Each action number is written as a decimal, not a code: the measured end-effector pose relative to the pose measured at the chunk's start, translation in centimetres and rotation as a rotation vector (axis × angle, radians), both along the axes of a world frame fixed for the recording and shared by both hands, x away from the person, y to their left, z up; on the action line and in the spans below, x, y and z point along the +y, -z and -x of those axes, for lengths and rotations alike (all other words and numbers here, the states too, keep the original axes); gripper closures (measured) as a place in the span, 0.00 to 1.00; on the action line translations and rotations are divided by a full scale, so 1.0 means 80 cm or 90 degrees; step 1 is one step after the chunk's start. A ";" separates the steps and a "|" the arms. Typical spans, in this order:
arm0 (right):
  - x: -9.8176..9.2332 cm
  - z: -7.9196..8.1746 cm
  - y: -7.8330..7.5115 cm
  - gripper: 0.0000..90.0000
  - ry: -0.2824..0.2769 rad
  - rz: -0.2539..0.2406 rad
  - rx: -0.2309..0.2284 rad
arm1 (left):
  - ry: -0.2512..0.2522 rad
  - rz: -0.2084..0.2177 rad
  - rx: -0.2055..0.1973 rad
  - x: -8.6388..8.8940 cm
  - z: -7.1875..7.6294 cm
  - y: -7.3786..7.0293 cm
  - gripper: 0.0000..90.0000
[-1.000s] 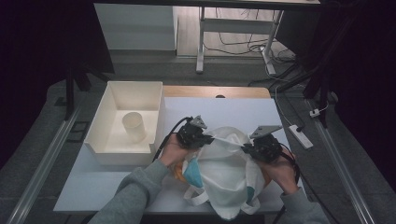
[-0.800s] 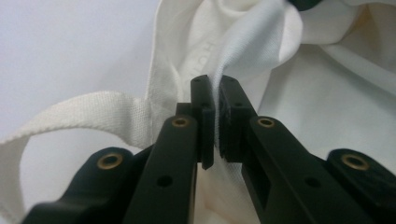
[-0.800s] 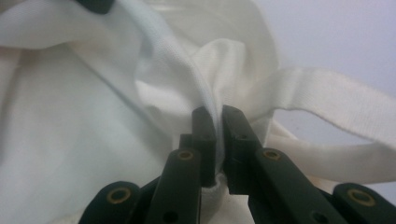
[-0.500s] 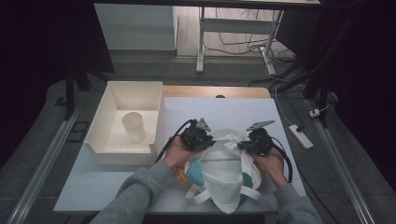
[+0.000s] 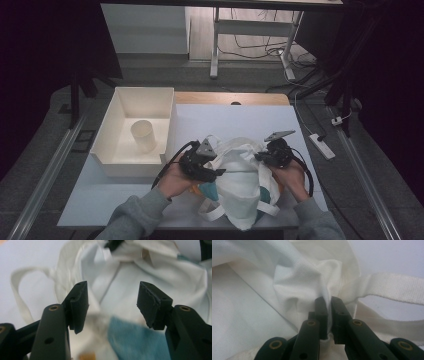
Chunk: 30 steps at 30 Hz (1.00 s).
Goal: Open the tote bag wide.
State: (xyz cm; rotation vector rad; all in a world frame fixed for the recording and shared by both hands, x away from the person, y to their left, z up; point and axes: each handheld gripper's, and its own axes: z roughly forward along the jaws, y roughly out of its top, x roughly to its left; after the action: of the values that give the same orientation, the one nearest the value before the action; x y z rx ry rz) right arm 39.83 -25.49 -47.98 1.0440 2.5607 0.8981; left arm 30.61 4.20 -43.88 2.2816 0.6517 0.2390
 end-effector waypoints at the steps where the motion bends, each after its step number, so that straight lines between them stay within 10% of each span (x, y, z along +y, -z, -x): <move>1: 0.000 0.000 0.000 0.94 0.000 -0.001 -0.001 | -0.006 -0.002 0.000 0.003 0.002 0.004 0.47; 14: -0.003 0.013 -0.011 0.94 -0.011 0.000 -0.020 | -0.047 -0.008 0.024 0.047 0.015 0.033 0.92; 24: -0.024 0.029 -0.042 0.94 -0.013 -0.026 -0.070 | -0.049 0.026 0.037 0.074 0.026 0.038 0.99; 30: -0.022 0.021 -0.023 0.94 0.005 -0.020 -0.049 | -0.053 0.038 0.044 0.072 0.019 0.045 0.99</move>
State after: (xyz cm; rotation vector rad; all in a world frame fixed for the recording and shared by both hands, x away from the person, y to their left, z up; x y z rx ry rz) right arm 38.19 -27.27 -46.13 1.0067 2.4863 0.9601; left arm 29.08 9.96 -47.45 2.2157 0.7800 0.1780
